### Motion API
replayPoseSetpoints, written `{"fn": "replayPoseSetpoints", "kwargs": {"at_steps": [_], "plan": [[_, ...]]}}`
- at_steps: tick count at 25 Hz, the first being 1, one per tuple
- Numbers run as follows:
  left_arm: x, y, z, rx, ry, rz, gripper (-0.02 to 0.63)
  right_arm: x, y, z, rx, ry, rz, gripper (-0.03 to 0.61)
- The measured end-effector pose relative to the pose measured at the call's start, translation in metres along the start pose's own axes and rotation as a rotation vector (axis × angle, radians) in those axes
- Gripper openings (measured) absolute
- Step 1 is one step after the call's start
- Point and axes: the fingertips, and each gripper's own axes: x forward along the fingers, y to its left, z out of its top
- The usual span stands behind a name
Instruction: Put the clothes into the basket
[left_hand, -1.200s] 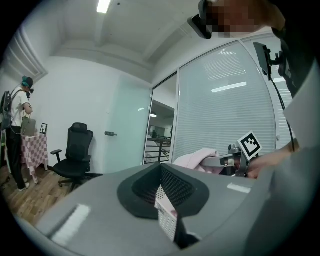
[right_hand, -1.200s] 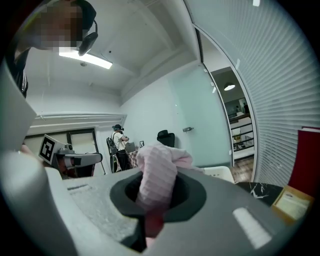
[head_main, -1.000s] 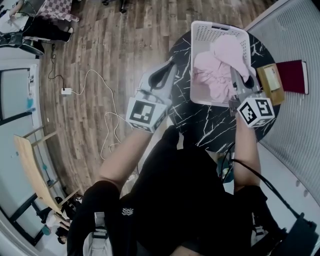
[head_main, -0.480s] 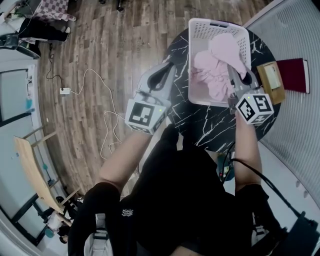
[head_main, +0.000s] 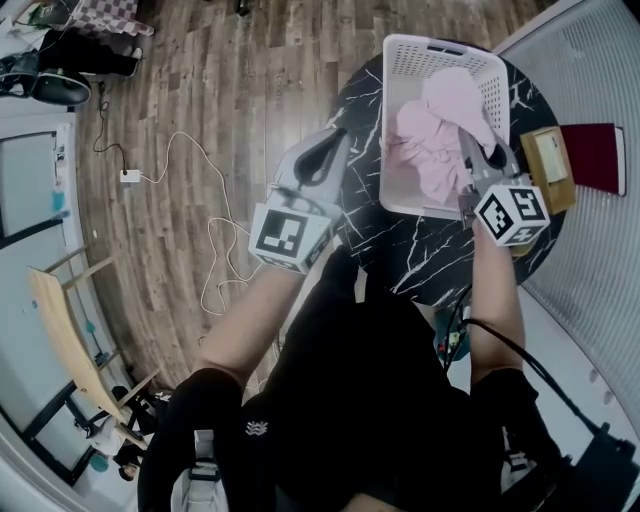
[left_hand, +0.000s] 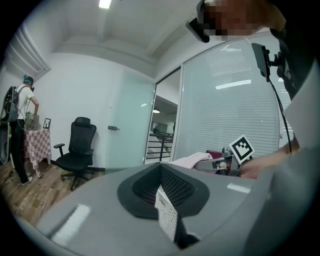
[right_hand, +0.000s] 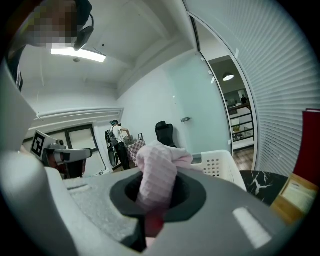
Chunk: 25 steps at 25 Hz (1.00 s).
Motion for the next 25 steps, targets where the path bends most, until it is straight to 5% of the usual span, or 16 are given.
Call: {"fn": "replayPoseSetpoints", "kwargs": {"at_steps": [25], "plan": [[-0.002, -0.002, 0.0, -0.015, 0.017, 0.015, 0.006, 0.021, -0.02, -0.033, 0.032, 0.074, -0.033, 0.034]]}}
